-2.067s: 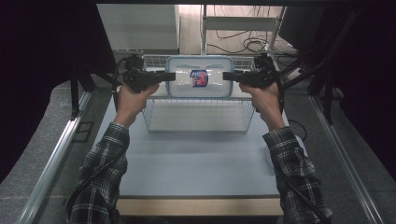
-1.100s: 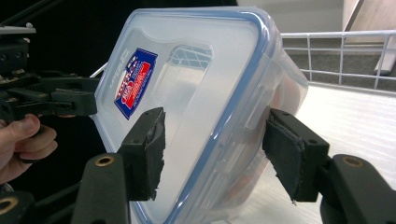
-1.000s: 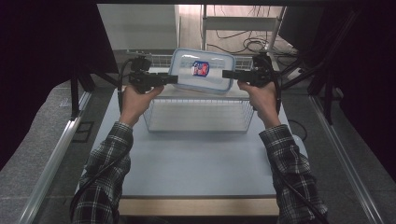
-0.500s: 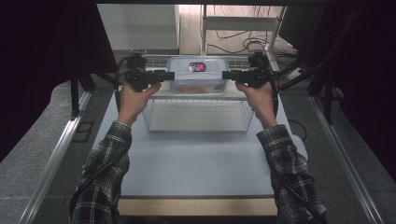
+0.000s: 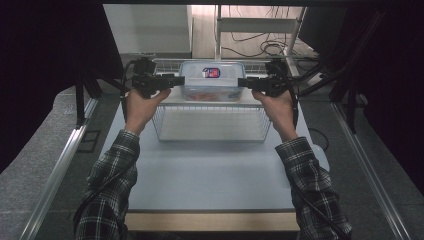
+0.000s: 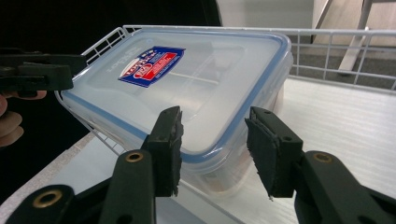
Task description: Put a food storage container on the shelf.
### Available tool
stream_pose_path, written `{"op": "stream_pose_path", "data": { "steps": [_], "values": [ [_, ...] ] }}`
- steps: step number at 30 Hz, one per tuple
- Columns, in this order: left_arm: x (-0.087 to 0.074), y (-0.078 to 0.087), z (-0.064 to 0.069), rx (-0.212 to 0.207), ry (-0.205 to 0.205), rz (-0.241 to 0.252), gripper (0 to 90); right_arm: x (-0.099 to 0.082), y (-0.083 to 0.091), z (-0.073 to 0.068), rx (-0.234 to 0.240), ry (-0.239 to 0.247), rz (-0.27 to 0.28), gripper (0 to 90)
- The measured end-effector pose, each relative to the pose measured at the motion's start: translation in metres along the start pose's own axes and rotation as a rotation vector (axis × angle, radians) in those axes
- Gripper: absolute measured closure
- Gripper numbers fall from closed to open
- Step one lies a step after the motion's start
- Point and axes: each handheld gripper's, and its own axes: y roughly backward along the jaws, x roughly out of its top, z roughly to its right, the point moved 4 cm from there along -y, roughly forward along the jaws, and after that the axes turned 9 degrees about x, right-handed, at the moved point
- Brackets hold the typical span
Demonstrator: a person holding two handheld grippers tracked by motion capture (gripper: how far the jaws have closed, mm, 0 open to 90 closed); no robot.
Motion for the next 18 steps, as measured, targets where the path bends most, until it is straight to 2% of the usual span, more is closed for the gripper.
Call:
{"op": "stream_pose_path", "data": {
  "steps": [2, 4, 9, 13, 15, 18],
  "values": [
    [-0.001, 0.003, 0.004, 0.006, -0.037, 0.009, 46.0, 0.000, 0.002, -0.002, 0.002, 0.022, 0.013, 53.8],
    [-0.002, 0.008, 0.008, -0.018, -0.044, 0.023, 44.5, -0.001, 0.006, -0.004, 0.001, 0.050, 0.028, 51.5],
    [-0.013, 0.020, 0.017, -0.026, -0.093, 0.044, 38.7, -0.008, 0.016, -0.013, 0.027, 0.110, 0.036, 42.5],
    [-0.027, 0.026, 0.024, -0.031, -0.139, 0.021, 29.4, -0.017, 0.023, -0.019, 0.027, 0.148, 0.031, 33.8],
    [-0.033, 0.029, 0.028, -0.022, -0.164, 0.025, 27.1, -0.022, 0.025, -0.020, 0.027, 0.162, 0.031, 29.3],
    [-0.043, 0.033, 0.034, -0.031, -0.186, 0.024, 21.6, -0.030, 0.028, -0.020, 0.031, 0.171, 0.031, 24.1]
  ]
}}
